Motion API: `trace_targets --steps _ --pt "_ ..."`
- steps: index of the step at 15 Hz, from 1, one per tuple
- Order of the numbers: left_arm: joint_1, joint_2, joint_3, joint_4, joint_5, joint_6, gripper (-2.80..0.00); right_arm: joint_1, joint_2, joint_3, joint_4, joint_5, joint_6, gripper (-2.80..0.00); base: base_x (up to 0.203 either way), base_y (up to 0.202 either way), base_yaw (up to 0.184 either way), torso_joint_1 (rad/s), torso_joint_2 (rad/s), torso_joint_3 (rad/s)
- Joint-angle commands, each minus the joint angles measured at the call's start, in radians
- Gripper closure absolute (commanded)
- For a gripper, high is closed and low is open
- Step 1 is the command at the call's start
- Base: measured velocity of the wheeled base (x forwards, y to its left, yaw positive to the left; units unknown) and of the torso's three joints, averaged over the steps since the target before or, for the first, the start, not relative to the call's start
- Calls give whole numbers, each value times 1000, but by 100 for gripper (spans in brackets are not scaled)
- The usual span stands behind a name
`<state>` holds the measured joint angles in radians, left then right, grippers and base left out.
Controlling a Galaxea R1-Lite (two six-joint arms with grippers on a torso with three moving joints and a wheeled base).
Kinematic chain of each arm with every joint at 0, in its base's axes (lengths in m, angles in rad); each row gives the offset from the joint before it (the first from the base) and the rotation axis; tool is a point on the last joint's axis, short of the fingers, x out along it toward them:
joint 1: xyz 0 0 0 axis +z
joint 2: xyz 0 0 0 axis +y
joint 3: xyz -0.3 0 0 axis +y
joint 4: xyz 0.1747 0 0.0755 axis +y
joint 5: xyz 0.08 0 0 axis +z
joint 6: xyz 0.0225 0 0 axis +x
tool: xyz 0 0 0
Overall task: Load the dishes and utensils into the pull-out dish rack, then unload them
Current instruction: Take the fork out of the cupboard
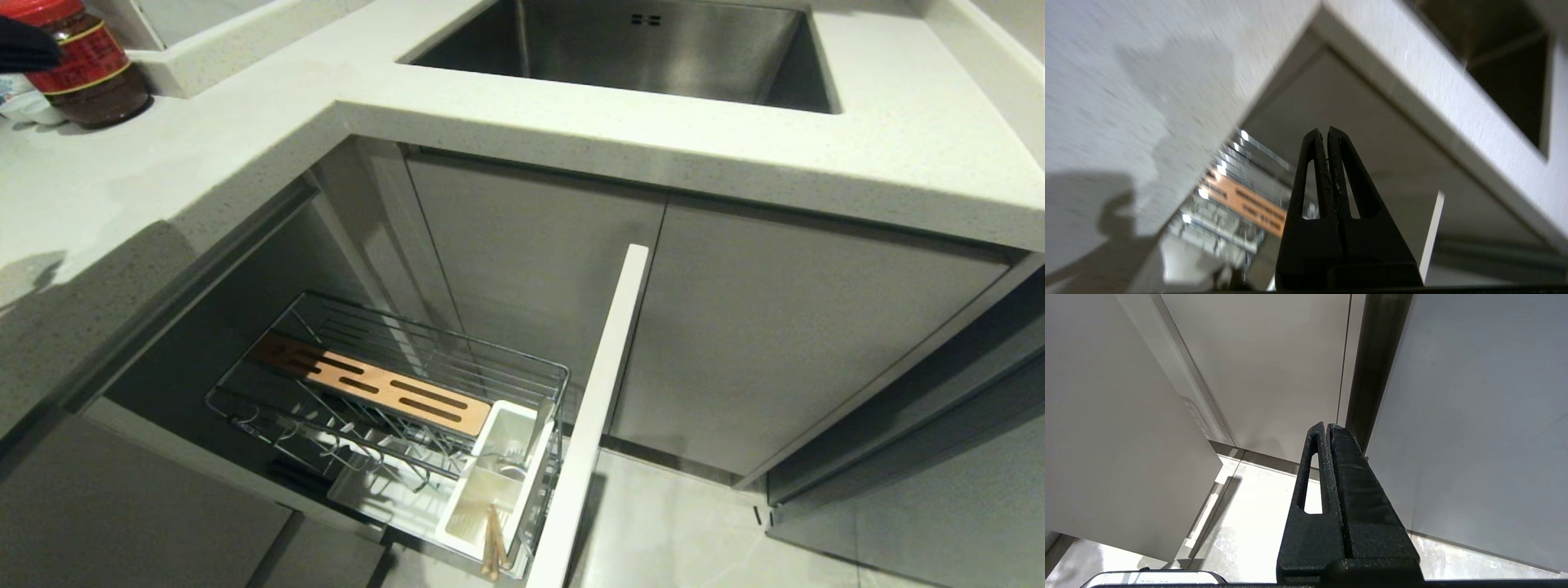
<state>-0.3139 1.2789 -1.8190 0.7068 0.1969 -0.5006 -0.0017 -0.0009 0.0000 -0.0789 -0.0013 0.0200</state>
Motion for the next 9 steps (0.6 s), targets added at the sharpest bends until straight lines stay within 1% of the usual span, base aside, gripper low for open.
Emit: trace_targets --steps 1,3,4,7,8,9 --pt "-119 80 15 59 10 -13 0 0 1 26 -1 0 0 0 0 0 0 0 0 0" --pt "-217 105 58 75 46 -19 0 0 1 26 -1 0 0 0 0 0 0 0 0 0" --pt "-260 127 79 77 85 -24 0 0 1 26 -1 0 0 0 0 0 0 0 0 0" --pt "-349 204 134 80 199 -67 0 0 1 27 -1 0 0 0 0 0 0 0 0 0" --pt "-382 230 152 80 220 -87 0 0 1 28 -1 0 0 0 0 0 0 0 0 0" --pt "-413 252 163 80 234 -138 0 0 1 26 -1 0 0 0 0 0 0 0 0 0"
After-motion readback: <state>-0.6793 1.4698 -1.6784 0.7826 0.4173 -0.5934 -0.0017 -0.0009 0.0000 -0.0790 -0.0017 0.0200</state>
